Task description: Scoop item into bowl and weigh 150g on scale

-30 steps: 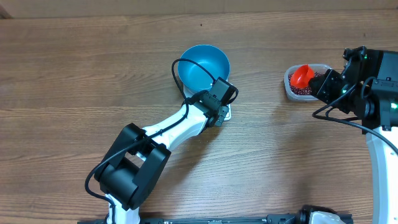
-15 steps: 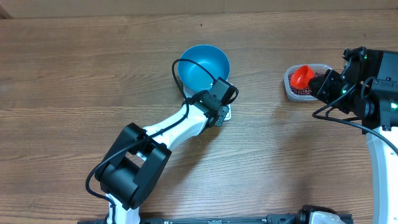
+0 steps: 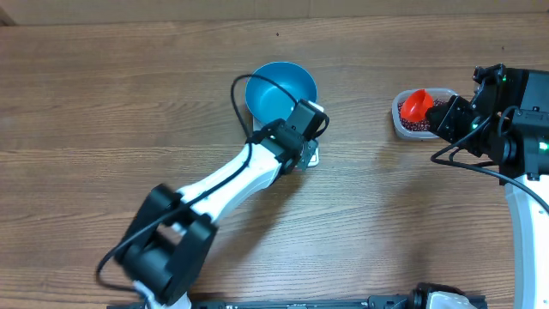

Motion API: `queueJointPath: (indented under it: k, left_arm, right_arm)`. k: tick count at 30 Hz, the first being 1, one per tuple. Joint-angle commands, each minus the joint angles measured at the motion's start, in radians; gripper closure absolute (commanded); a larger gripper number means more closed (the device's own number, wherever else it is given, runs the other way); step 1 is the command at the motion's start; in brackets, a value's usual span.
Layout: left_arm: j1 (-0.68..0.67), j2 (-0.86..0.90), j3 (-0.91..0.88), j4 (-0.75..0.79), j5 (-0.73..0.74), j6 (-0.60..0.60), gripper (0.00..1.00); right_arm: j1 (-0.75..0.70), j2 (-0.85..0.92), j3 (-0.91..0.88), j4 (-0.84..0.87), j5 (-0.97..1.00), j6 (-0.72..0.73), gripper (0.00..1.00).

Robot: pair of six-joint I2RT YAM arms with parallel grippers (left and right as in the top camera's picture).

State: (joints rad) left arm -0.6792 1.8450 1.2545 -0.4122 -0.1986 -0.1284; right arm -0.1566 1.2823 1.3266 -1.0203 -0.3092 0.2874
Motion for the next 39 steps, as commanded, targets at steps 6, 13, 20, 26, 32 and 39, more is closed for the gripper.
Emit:
queueJointPath:
  k: [6,13,20,26,32,39]
  left_arm:
    - [-0.002,-0.241,0.037,-0.019,0.019,0.009,0.71]
    - [0.057,-0.336,0.037,-0.144,0.105,0.039,0.18]
    - [0.243,-0.434,0.037,-0.351,0.296,0.105,0.17]
    - [0.327,-0.431,0.014,-0.393,0.372,0.333,0.16]
    - [0.327,-0.42,-0.053,-0.367,0.319,0.35,0.0]
    - [0.325,-0.408,-0.053,-0.336,0.349,0.342,0.0]
  right_arm:
    - [-0.003,-0.008,0.029,0.011,0.005,-0.005,0.96]
    - [-0.003,-0.008,0.029,0.016,0.005,-0.005,0.96]
    - [-0.003,-0.008,0.029,0.019,0.002,-0.005,0.96]
    - [-0.003,-0.008,0.029,0.015,0.002,-0.005,0.96]
    - [-0.003,-0.008,0.029,0.015,0.002,-0.005,0.96]
    - [-0.003,-0.008,0.029,0.016,0.002,-0.005,0.96]
